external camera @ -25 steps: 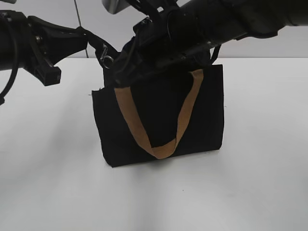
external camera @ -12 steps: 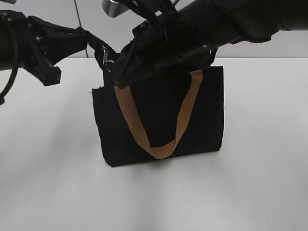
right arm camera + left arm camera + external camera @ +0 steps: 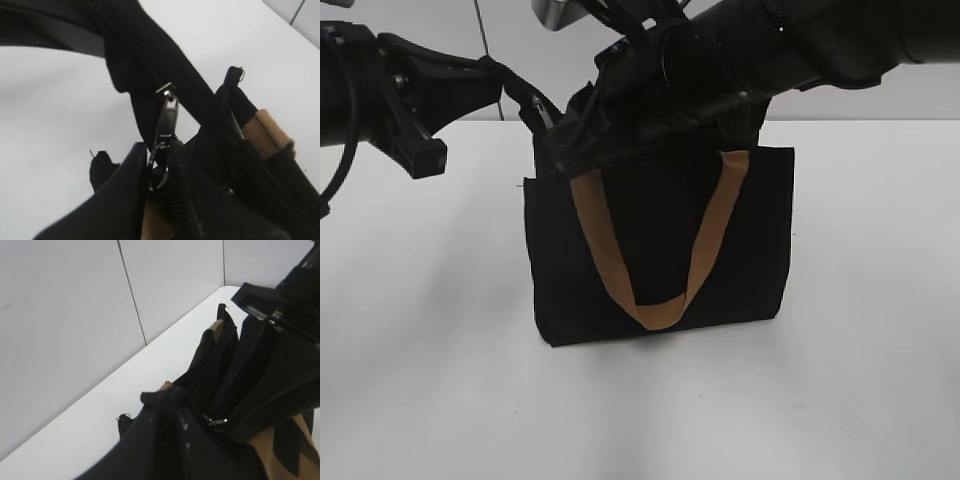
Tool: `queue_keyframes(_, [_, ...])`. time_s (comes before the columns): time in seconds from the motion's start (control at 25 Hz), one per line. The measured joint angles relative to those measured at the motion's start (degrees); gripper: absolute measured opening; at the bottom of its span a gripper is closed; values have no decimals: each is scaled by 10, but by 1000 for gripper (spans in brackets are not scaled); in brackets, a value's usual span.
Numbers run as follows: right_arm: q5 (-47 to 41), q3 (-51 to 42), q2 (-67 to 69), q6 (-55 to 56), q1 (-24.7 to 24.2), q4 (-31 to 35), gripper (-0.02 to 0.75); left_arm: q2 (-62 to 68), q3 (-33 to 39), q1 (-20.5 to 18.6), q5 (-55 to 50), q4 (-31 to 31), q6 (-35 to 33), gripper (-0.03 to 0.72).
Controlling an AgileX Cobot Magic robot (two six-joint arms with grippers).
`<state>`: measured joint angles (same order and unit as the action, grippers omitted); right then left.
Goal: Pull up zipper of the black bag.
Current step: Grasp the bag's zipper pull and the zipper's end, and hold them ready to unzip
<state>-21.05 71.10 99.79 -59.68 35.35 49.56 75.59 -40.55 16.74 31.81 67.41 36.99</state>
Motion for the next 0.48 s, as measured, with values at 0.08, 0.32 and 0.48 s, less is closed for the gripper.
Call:
queue_keyframes(0.08, [10,0,0,0,0,0,137,0,0,0,0,0,0,33])
queue_keyframes(0.32, [31,0,1,-1,0,0,140,0,0,0,0,0,0,33])
queue_keyframes(0.48, [29,0,1,-1,0,0,140,0,0,0,0,0,0,33])
